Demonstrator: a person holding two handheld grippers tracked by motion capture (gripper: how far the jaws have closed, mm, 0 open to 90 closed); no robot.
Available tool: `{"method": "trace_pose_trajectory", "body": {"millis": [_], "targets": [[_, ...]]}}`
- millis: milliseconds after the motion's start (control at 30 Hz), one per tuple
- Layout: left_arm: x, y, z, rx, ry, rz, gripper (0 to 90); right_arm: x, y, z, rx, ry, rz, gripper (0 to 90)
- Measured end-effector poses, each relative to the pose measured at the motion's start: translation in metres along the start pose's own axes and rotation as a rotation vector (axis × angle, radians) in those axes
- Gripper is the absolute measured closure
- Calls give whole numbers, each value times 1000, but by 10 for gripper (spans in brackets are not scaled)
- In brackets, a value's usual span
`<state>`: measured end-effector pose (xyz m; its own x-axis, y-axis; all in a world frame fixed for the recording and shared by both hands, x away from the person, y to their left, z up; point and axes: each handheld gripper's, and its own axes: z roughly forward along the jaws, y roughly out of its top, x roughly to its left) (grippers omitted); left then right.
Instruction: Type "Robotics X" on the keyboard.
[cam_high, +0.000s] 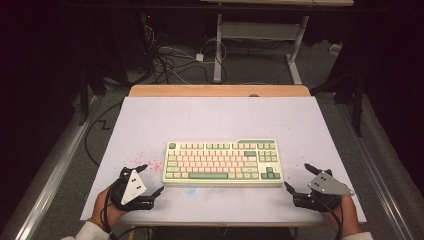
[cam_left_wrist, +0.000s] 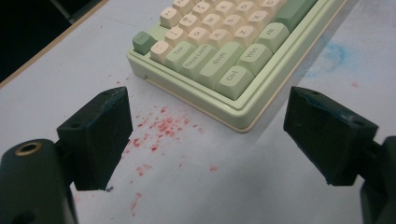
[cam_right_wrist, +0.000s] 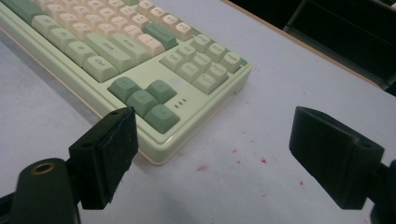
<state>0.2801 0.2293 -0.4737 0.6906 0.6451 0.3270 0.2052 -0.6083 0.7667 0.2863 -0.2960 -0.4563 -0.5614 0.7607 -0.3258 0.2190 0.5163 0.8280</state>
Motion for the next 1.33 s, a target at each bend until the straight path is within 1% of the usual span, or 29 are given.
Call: {"method": "trace_pose_trajectory", "body": {"millis": [100, 300, 500, 933, 1067, 1333], "targets": [[1, 1, 1, 5, -3, -1, 148, 1, 0, 0, 2, 6, 1, 161], [-1, 3, 3, 3, -8, 3, 148, -1, 0, -2, -5, -4, 8, 160], [-1, 2, 3, 2, -7, 5, 148, -1, 1, -3, -10, -6, 7, 160], [1, 2, 4, 8, -4, 4, 148, -2, 0, -2, -6, 1, 21, 158], [1, 3, 5, 8, -5, 3, 148, -2, -1, -2, -6, 2, 16, 158], [1, 3, 5, 7, -3, 1, 148, -3, -2, -2, -4, -2, 22, 158]]}}
